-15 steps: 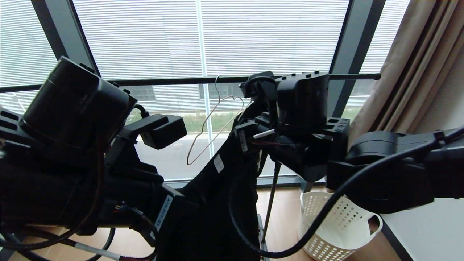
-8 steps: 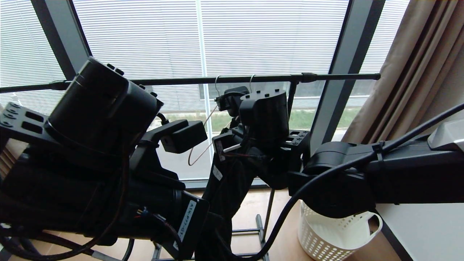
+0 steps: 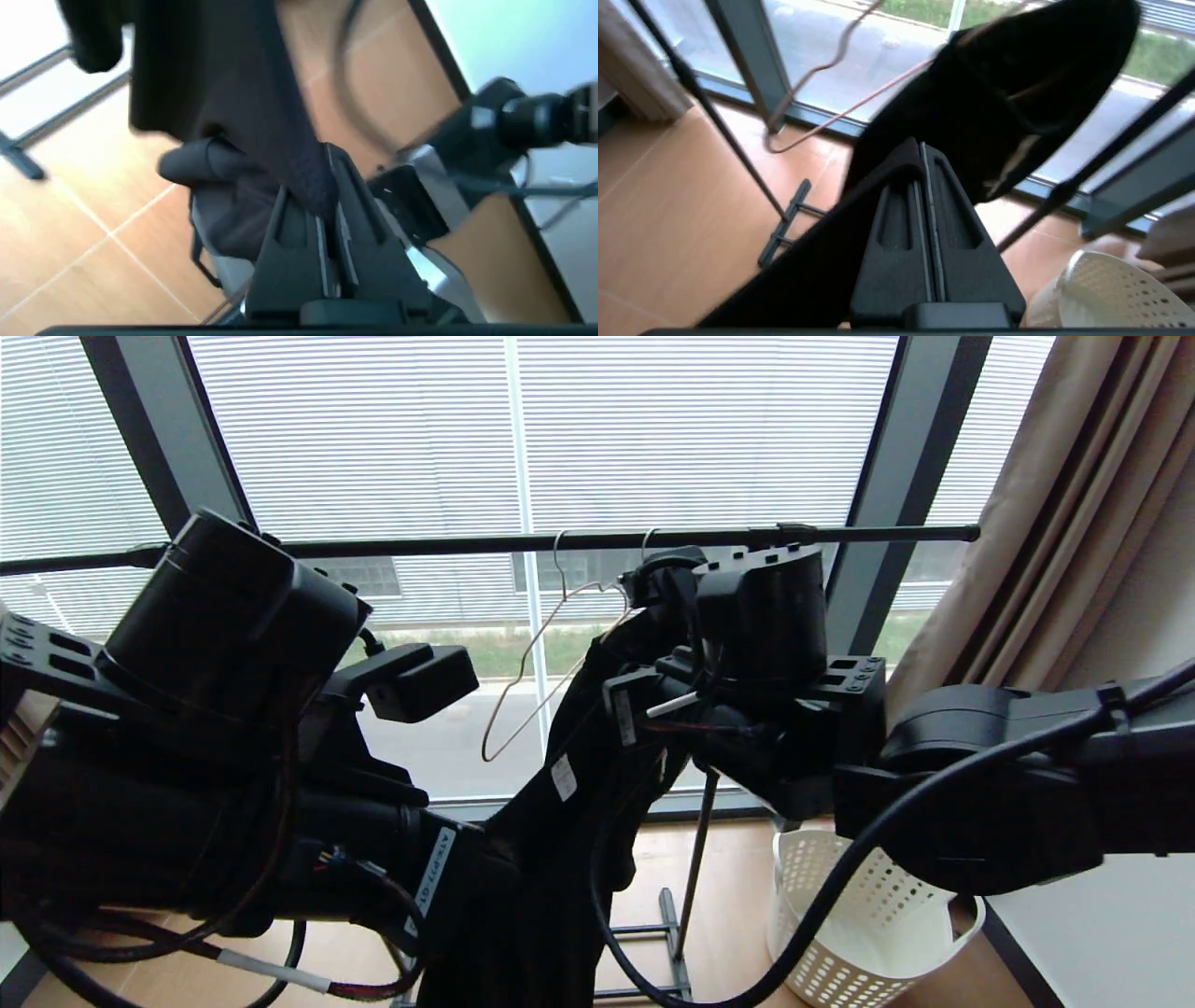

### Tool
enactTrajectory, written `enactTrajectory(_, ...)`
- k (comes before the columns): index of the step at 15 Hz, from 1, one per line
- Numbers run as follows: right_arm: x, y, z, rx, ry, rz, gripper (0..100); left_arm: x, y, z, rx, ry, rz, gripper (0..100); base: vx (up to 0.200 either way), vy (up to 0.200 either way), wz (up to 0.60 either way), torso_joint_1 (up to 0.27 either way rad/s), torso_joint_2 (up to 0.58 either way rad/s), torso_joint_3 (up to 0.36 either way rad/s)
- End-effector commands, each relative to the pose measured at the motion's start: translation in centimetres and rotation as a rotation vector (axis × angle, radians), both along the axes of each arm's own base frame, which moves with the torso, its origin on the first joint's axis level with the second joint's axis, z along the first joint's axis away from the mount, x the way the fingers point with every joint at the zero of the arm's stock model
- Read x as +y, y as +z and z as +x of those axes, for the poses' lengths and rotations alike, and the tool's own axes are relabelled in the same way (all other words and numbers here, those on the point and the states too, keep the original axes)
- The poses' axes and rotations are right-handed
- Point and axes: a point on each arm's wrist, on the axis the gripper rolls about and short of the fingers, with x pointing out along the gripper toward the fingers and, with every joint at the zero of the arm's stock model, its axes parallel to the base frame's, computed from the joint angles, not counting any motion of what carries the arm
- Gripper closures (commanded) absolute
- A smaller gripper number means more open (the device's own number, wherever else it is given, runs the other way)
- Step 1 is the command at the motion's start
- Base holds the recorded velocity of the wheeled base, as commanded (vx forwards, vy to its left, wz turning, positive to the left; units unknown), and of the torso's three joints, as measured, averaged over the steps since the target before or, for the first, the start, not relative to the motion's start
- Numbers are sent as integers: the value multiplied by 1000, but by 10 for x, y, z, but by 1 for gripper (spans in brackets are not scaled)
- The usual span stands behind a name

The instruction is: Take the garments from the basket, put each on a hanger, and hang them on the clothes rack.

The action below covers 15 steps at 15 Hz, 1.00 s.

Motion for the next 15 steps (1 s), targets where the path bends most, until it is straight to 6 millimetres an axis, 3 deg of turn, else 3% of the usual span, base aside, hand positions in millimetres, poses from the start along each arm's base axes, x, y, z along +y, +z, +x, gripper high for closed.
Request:
enactTrajectory(1,-34,21,-15,-31,-34,16,100,13,-5,17,-43,66,25,100,0,0,0,0,0,0)
enactTrajectory(5,-70,11,-49,-33,-36,-136,100,14,-13,57,-165,148,46,100,0,0,0,0,0,0)
enactTrajectory(8,-72,-4,-73,-13,-1,-202,100,3,-13,72,-208,144,25,100,0,0,0,0,0,0)
enactTrajectory(11,-69,-16,-82,11,34,-236,100,-8,-3,76,-240,122,-1,100,0,0,0,0,0,0)
enactTrajectory(15,-69,-18,-82,16,36,-239,100,-10,0,70,-244,108,-10,100,0,0,0,0,0,0)
